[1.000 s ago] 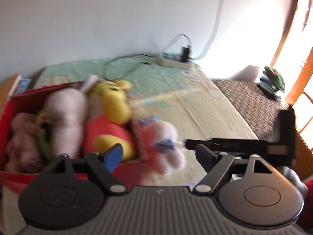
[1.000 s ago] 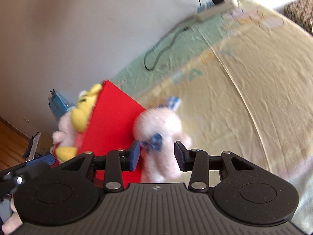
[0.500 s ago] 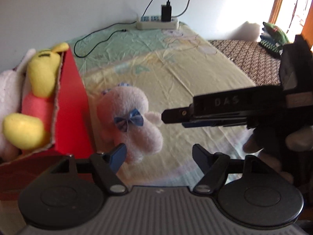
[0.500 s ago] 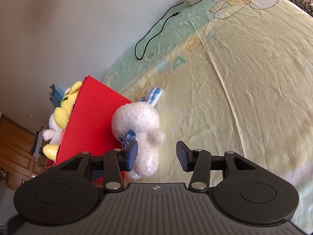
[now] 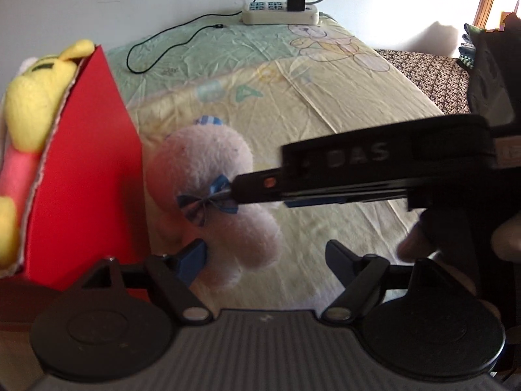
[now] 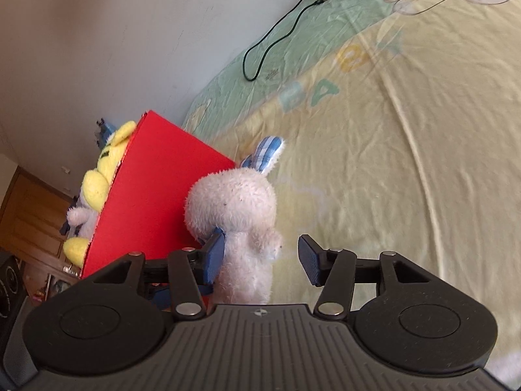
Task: Organize objects
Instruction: 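Move the right gripper to the pink bunny plush with blue bow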
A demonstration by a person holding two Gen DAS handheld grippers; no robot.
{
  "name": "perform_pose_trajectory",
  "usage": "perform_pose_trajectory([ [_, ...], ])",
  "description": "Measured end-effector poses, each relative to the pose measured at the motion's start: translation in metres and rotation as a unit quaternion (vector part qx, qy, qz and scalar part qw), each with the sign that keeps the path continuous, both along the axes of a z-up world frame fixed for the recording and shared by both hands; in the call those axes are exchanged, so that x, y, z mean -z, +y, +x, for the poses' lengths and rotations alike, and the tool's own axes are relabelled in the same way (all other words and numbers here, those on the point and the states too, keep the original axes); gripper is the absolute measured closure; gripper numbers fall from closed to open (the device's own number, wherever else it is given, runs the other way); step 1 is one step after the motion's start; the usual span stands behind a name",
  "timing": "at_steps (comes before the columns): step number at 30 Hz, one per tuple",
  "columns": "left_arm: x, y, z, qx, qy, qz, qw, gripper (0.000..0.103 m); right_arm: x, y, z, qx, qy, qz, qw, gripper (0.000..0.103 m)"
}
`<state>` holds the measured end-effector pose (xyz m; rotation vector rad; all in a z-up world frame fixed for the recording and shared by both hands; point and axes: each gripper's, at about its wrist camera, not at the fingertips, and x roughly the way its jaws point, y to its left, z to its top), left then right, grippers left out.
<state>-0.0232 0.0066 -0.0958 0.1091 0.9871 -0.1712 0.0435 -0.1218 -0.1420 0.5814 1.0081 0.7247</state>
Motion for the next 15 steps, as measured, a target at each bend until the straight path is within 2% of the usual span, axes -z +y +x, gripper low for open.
perform_pose_trajectory([
  [5,0.0024,0.0016,0.0045,0.000,0.005,0.003,1.0000,0.025,0.0039,0.0093,0.0059,-0.031,0.000,0.007,0.999,0.051],
  [7,0.0032,0.0023,0.0053,0.001,0.006,0.002,1.0000,0.024,0.0058,0.0097,0.0073,-0.037,0.005,0.013,0.999,0.058],
  [8,0.0032,0.0026,0.0056,0.003,0.007,-0.003,1.0000,0.024,0.0074,0.0094,0.0078,-0.041,0.011,0.021,0.999,0.069],
  [10,0.0021,0.0034,0.0063,0.005,0.008,-0.008,0.9999,0.023,0.0089,0.0071,0.0083,-0.044,0.021,0.040,0.998,0.071],
  [15,-0.0012,0.0006,0.0030,0.016,0.006,-0.008,0.9998,0.024,0.0049,0.0062,0.0033,-0.048,0.021,0.040,0.998,0.075],
])
